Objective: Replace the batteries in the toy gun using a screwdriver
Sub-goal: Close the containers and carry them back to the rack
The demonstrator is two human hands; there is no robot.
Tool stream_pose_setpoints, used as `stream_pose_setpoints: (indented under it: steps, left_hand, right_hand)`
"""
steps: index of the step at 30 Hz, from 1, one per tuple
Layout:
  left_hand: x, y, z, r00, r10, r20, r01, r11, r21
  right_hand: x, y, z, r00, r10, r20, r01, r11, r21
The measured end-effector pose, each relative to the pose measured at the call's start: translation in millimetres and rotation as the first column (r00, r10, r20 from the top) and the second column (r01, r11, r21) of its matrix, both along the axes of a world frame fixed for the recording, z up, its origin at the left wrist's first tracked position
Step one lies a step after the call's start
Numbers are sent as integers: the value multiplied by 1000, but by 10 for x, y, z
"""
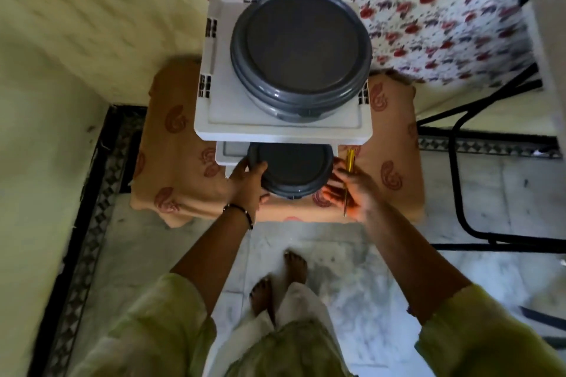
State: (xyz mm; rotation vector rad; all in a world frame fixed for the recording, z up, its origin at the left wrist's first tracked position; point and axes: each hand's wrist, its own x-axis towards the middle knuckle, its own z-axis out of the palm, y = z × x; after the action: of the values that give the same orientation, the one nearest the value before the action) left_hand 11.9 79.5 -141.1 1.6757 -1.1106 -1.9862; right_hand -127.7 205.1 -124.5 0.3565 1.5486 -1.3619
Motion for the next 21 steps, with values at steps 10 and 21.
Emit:
stream_pose_setpoints:
  steps: [10, 21]
  left_hand:
    - [-354, -217, -3, 950, 291, -113, -266, 944, 197]
    - [63, -81, -34, 983, 183, 25, -178, 975, -130]
  right_hand:
    - [-312, -343, -156, 995, -91, -39, 88, 992, -92]
    - [22, 80, -135, 905, 132, -405, -46, 976, 215]
